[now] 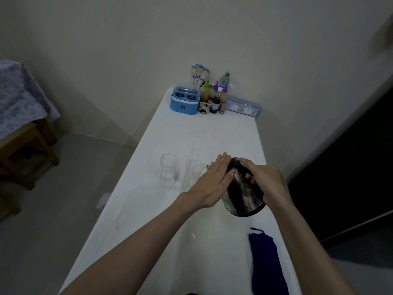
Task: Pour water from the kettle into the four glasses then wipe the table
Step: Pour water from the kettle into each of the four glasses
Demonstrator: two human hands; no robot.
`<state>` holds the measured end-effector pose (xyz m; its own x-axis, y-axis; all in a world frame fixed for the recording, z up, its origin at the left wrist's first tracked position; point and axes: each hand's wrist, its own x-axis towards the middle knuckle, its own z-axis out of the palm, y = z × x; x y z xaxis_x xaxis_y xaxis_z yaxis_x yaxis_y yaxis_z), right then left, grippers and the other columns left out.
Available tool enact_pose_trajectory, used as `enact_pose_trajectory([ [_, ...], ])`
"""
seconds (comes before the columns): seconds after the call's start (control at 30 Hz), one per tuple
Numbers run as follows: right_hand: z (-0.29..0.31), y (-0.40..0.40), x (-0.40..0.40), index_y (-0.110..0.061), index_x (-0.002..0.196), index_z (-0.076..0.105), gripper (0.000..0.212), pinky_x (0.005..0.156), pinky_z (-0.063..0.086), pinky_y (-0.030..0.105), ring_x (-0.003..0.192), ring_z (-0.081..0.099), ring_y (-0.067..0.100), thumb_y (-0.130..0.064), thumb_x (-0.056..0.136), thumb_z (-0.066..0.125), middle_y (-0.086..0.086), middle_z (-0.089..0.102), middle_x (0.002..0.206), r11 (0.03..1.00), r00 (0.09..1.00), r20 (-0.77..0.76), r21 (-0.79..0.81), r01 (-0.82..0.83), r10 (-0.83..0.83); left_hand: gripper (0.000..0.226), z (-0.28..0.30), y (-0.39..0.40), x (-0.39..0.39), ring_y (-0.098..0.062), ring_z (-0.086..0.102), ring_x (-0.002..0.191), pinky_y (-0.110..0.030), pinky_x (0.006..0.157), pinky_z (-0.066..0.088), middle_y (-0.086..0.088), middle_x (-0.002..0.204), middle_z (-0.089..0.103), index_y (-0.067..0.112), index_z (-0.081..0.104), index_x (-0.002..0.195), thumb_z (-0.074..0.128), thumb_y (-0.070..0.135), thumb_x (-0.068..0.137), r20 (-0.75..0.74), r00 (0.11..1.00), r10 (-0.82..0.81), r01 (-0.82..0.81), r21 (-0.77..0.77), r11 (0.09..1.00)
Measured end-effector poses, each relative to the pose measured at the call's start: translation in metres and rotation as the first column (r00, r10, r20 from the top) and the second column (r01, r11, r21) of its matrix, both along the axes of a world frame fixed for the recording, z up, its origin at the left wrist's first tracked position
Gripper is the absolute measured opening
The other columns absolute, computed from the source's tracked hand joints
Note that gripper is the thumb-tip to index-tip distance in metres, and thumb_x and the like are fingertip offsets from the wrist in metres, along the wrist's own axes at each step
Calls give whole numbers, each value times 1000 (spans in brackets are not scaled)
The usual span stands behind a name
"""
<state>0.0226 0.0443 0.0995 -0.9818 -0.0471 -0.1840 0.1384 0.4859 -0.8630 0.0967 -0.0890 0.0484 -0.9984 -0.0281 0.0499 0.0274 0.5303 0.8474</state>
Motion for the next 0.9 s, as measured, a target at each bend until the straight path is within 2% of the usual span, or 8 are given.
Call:
enact_pose_trajectory([
  [0.3,-2,1,1,-9,55,68,47,56,46,30,52,55,21,-51,73,78,-4,56,40,1000,1000,1,-15,11,-11,59,-1,-1,-1,-4,-10,148,-22,119,-6,2,163,-4,16,5,155,21,39,104,-4,1000,-10,10,-8,1000],
  [0.57,-6,1,3,-8,56,68,48,56,45,29,53,56,21,-52,73,78,-1,57,45,999,999,5,-39,37,-37,58,-1,-2,-1,-4,-12,148,-21,118,-7,3,163,-8,16,2,155,20,39,105,8,1000,-29,29,-34,999],
  [0.83,-13,-1,2,-9,52,69,50,66,55,37,59,63,26,-55,68,80,2,61,47,996,998,10,-67,60,-59,59,-2,-6,-2,-4,-13,148,-21,118,-8,3,163,-10,17,0,155,19,39,105,15,999,-36,37,-61,997],
  [0.9,-16,-1,3,-10,52,69,50,68,53,37,60,62,25,-56,68,79,0,61,47,994,997,9,-80,74,-73,59,-1,-7,-2,-4,-14,148,-21,118,-8,3,163,-11,17,0,155,19,40,104,14,999,-41,42,-75,996],
])
